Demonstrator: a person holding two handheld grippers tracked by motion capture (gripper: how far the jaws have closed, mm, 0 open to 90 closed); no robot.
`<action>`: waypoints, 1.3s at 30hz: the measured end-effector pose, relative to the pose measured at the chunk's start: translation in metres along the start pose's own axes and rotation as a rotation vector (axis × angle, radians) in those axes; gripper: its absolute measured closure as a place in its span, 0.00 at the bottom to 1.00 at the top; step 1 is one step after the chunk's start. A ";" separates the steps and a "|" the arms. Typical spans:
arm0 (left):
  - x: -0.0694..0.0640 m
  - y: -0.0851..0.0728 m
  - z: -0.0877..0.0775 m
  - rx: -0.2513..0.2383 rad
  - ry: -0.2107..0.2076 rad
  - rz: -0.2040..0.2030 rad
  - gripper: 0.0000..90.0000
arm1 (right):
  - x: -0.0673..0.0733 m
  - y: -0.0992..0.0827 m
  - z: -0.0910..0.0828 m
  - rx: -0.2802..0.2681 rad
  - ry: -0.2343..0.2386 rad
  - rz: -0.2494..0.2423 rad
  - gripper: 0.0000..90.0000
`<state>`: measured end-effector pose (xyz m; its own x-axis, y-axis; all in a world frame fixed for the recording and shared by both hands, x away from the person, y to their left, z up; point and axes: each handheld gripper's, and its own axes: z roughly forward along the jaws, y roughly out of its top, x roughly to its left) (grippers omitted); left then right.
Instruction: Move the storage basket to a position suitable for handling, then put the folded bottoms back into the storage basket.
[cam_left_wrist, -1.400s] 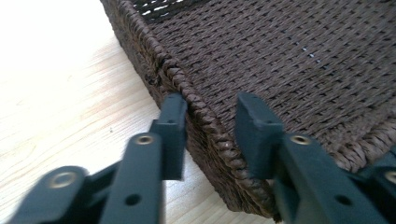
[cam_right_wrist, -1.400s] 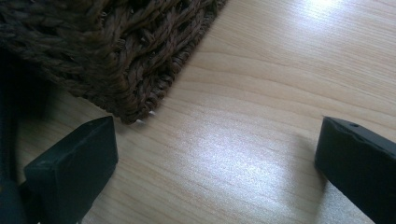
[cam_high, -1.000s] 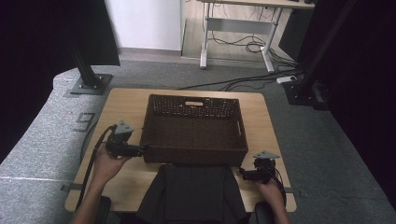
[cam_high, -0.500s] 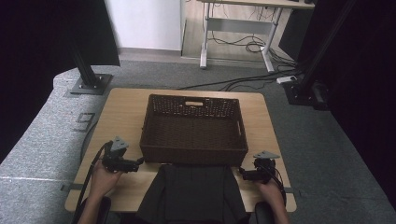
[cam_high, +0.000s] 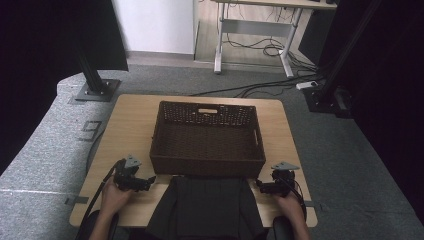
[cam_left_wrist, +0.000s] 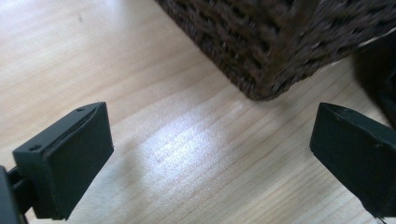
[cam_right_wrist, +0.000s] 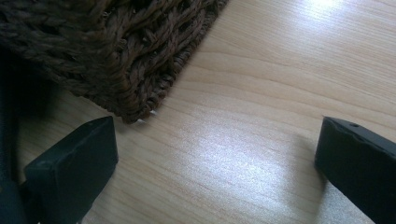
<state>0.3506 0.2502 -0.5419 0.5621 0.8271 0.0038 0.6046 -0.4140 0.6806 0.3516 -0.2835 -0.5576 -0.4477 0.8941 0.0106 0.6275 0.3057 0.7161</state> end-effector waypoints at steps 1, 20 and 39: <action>0.000 -0.001 0.003 0.021 0.001 0.004 0.00 | 0.000 0.000 0.000 0.000 0.000 0.000 0.00; -0.004 -0.001 0.008 0.032 0.011 -0.028 0.00 | 0.000 0.000 0.000 -0.001 0.004 -0.001 0.00; -0.052 0.014 -0.024 0.002 -0.225 -0.032 0.02 | 0.029 0.005 -0.035 0.057 0.283 0.120 0.00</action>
<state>0.3162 0.2109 -0.5146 0.6544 0.7340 -0.1815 0.6249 -0.3899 0.6763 0.3196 -0.2678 -0.5291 -0.5229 0.8008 0.2921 0.7174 0.2284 0.6581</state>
